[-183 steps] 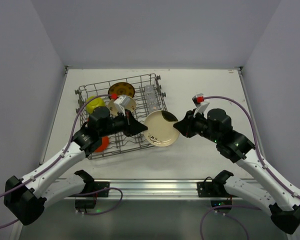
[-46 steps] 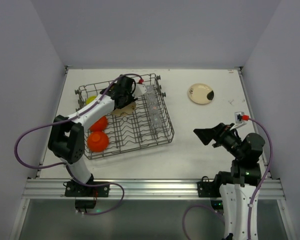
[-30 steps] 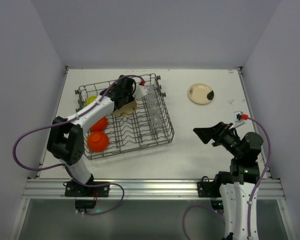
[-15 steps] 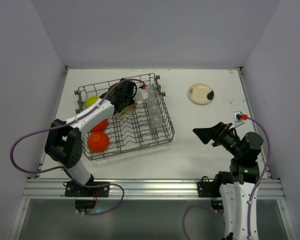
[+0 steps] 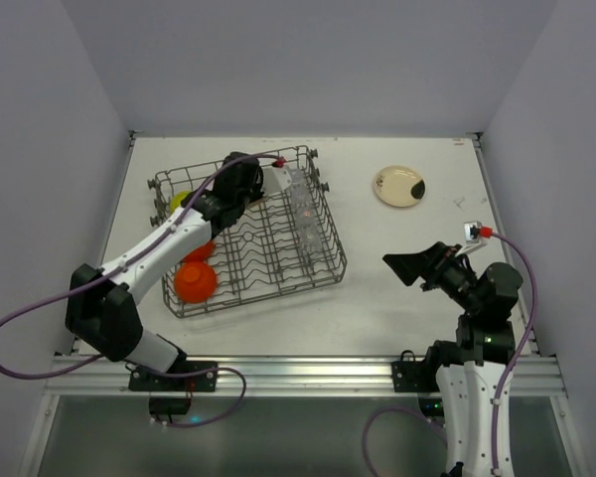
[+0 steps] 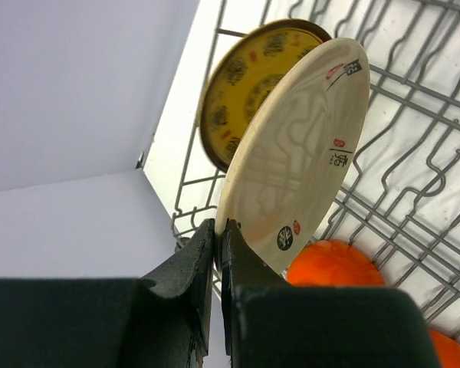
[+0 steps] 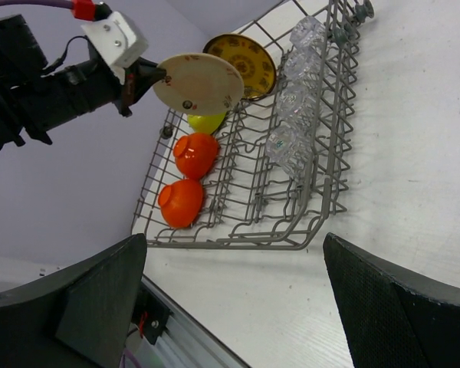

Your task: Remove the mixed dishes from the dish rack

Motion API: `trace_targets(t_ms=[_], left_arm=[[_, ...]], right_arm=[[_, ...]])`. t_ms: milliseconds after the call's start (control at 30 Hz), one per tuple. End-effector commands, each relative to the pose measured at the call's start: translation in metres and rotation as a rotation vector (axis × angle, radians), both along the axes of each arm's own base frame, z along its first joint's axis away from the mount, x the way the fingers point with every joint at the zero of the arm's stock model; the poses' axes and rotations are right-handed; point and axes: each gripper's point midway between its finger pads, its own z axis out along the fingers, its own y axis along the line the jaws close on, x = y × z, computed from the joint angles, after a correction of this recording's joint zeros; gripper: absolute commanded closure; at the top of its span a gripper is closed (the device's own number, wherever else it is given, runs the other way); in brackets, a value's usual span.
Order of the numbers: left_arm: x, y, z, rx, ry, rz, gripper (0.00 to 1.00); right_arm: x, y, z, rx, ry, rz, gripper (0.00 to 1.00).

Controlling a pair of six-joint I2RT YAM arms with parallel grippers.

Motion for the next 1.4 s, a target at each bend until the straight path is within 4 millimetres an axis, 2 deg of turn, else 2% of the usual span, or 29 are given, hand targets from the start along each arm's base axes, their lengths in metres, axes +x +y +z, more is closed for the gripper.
trace_targets(t_ms=[0, 67, 167, 200, 233, 300, 333, 367, 400, 433, 467, 500, 533, 567, 600, 633, 667, 700, 733, 800, 833, 900, 1167, 1233, 1333, 1367], left_arm=[[0.002, 0.005, 0.067, -0.11, -0.183, 0.061, 1.0], [-0.002, 0.003, 0.08, -0.197, -0.206, 0.094, 1.0], [-0.015, -0.005, 0.105, -0.447, -0.221, 0.158, 1.0], [-0.02, -0.008, 0.111, -0.582, -0.217, 0.214, 1.0], [-0.031, -0.009, 0.126, -0.679, -0.227, 0.218, 1.0], [-0.049, -0.025, 0.135, -0.898, -0.177, 0.213, 1.0], [-0.064, -0.027, 0.14, -0.983, -0.161, 0.191, 1.0], [-0.078, -0.045, 0.145, -1.073, -0.098, 0.1, 1.0], [-0.09, -0.054, 0.147, -1.177, -0.05, 0.094, 1.0], [-0.105, -0.056, 0.139, -1.236, -0.01, 0.078, 1.0], [-0.118, -0.072, 0.143, -1.308, 0.052, -0.006, 1.0], [-0.128, -0.081, 0.137, -1.396, 0.128, -0.002, 1.0], [-0.138, -0.087, 0.116, -1.434, 0.207, 0.007, 1.0], [-0.146, -0.096, 0.115, -1.495, 0.261, -0.024, 1.0], [-0.154, -0.103, 0.109, -1.585, 0.347, 0.001, 1.0], [-0.159, -0.109, 0.097, -1.642, 0.382, -0.026, 1.0], [-0.165, -0.112, 0.092, -1.679, 0.422, -0.035, 1.0], [-0.17, -0.114, 0.086, -1.739, 0.472, 0.002, 1.0], [-0.174, -0.112, 0.076, -1.77, 0.485, 0.024, 1.0], [-0.175, -0.108, 0.064, -1.821, 0.504, 0.089, 1.0], [-0.177, -0.105, 0.067, -1.84, 0.496, 0.092, 1.0], [-0.18, -0.105, 0.067, -1.856, 0.507, 0.101, 1.0], [-0.188, -0.107, 0.067, -1.909, 0.556, 0.09, 1.0], [-0.187, -0.109, 0.063, -1.912, 0.573, 0.094, 1.0], [-0.188, -0.112, 0.058, -1.912, 0.597, 0.098, 1.0], [-0.188, -0.112, 0.058, -1.913, 0.596, 0.096, 1.0]], right_arm=[[0.003, 0.002, 0.006, 0.017, -0.02, 0.017, 0.01], [0.004, 0.002, 0.006, 0.021, -0.021, 0.014, 0.01], [0.011, -0.002, 0.008, 0.025, -0.029, -0.017, 0.01], [0.013, -0.003, 0.01, 0.027, -0.04, -0.021, 0.01], [0.015, 0.0, 0.018, 0.039, -0.074, -0.002, 0.01], [0.014, 0.006, 0.023, 0.087, -0.079, 0.044, 0.01], [0.012, 0.012, 0.035, 0.094, -0.143, 0.11, 0.01], [0.012, 0.015, 0.032, 0.12, -0.133, 0.138, 0.01], [0.012, 0.018, 0.035, 0.16, -0.118, 0.16, 0.01], [0.015, 0.018, 0.038, 0.161, -0.139, 0.169, 0.02], [0.025, 0.017, 0.036, 0.171, -0.102, 0.144, 0.03], [0.028, 0.024, 0.034, 0.127, -0.112, 0.154, 0.04], [0.031, 0.028, 0.027, 0.106, -0.063, 0.149, 0.04], [0.044, 0.032, 0.039, 0.073, -0.079, 0.115, 0.04], [0.037, 0.053, 0.04, 0.025, -0.105, 0.188, 0.05], [0.038, 0.059, 0.049, 0.006, -0.119, 0.19, 0.06], [0.048, 0.061, 0.047, -0.017, -0.115, 0.148, 0.06], [0.045, 0.072, 0.05, -0.041, -0.142, 0.178, 0.08], [0.046, 0.074, 0.057, -0.053, -0.168, 0.175, 0.08], [0.053, 0.082, 0.052, -0.121, -0.181, 0.184, 0.11], [0.054, 0.085, 0.057, -0.146, -0.181, 0.191, 0.12], [0.06, 0.09, 0.044, -0.219, -0.158, 0.207, 0.15], [0.059, 0.118, 0.033, -0.306, -0.152, 0.319, 0.29], [0.058, 0.123, 0.031, -0.317, -0.156, 0.336, 0.37], [0.057, 0.125, 0.034, -0.309, -0.173, 0.33, 0.44], [0.058, 0.123, 0.035, -0.31, -0.176, 0.316, 0.52]])
